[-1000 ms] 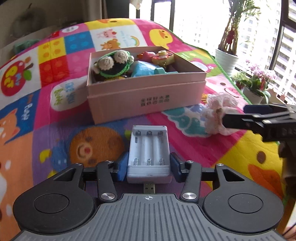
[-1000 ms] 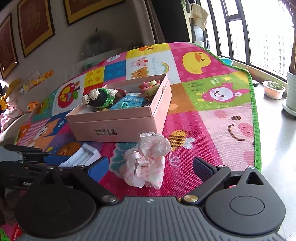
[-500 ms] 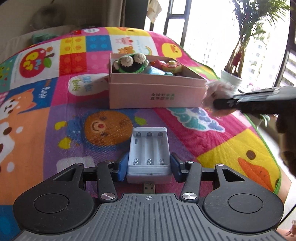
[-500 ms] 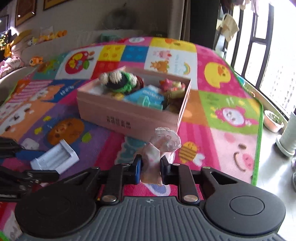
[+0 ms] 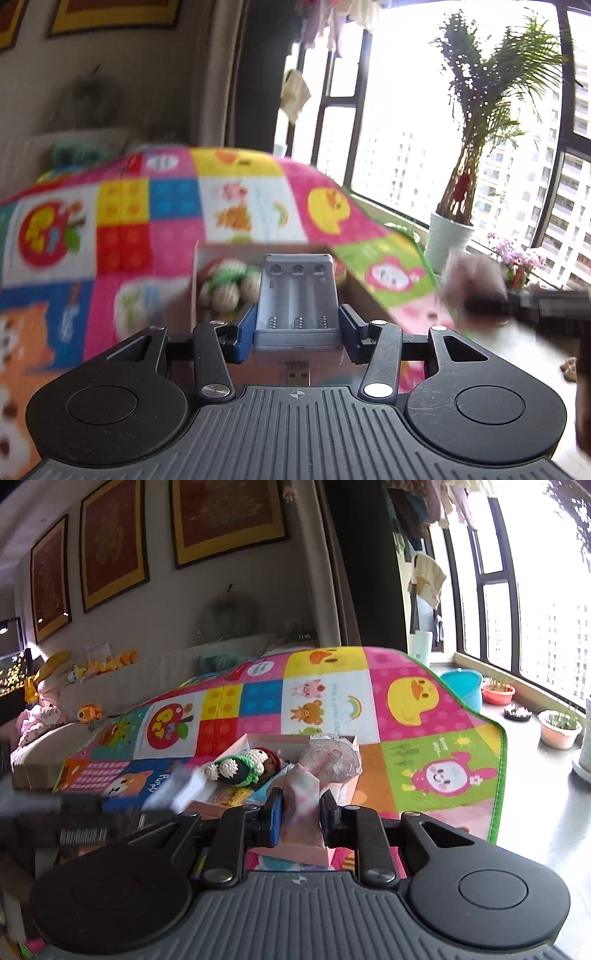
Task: Organize objects
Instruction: 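Carry the charger and tissue flower over the pink box with both tools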
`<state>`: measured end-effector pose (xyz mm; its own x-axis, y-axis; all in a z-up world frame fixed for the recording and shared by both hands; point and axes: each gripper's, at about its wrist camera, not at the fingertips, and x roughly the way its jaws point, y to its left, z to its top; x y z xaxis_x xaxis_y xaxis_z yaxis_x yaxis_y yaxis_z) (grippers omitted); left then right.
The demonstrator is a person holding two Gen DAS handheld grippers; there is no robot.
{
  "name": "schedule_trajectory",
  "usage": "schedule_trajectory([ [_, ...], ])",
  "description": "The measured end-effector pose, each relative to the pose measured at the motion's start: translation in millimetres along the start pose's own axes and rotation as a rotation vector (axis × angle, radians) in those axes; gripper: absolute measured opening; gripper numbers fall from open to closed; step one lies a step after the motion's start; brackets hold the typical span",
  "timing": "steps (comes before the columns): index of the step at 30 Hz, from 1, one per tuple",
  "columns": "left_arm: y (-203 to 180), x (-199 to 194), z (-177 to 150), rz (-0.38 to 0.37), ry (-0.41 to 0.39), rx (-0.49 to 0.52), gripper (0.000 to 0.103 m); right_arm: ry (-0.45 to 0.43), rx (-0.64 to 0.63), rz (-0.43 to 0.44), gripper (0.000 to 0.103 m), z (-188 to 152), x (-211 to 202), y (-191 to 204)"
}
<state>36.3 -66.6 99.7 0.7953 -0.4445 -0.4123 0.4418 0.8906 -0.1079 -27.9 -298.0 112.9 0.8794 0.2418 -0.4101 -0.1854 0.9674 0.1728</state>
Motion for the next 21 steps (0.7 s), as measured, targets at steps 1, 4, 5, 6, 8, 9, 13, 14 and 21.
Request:
schedule_trajectory([
  [1, -3.2, 15.0, 8.4, -0.007, -0.006, 0.018, 0.052, 0.009, 0.011, 0.001, 0.020, -3.7, 3.3, -2.4],
  [4, -8.7, 62.3, 18.9, 0.064, 0.026, 0.083, 0.052, 0.030, 0.027, 0.003, 0.020, -11.2, 8.9, -7.8],
  [5, -7.4, 73.5, 17.7, 0.092, 0.047, 0.079, 0.052, 0.033, 0.027, 0.001, 0.020, -13.4, 8.7, -9.8],
  [6, -3.1, 79.7, 14.6, 0.098, 0.058, 0.056, 0.053, 0.035, 0.025, -0.002, 0.020, -14.6, 8.5, -12.4],
  [8, 5.3, 77.6, 8.1, 0.064, 0.039, 0.030, 0.053, 0.039, 0.028, -0.013, 0.020, -18.6, 8.8, -19.1],
  [9, 7.3, 73.4, 5.5, 0.053, 0.027, 0.027, 0.053, 0.045, 0.035, -0.018, 0.020, -20.0, 9.9, -23.1],
  [13, 17.8, 44.6, 1.5, 0.027, -0.058, 0.004, 0.053, 0.099, 0.094, -0.029, 0.021, -23.7, 25.6, -36.5],
  [14, 22.0, 36.8, 2.9, 0.038, -0.086, -0.015, 0.053, 0.109, 0.102, -0.032, 0.021, -24.3, 28.9, -36.6],
  [21, 69.7, 14.3, -4.1, 0.078, -0.153, -0.205, 0.050, 0.116, 0.064, -0.019, 0.021, -7.3, 46.6, -22.2],
])
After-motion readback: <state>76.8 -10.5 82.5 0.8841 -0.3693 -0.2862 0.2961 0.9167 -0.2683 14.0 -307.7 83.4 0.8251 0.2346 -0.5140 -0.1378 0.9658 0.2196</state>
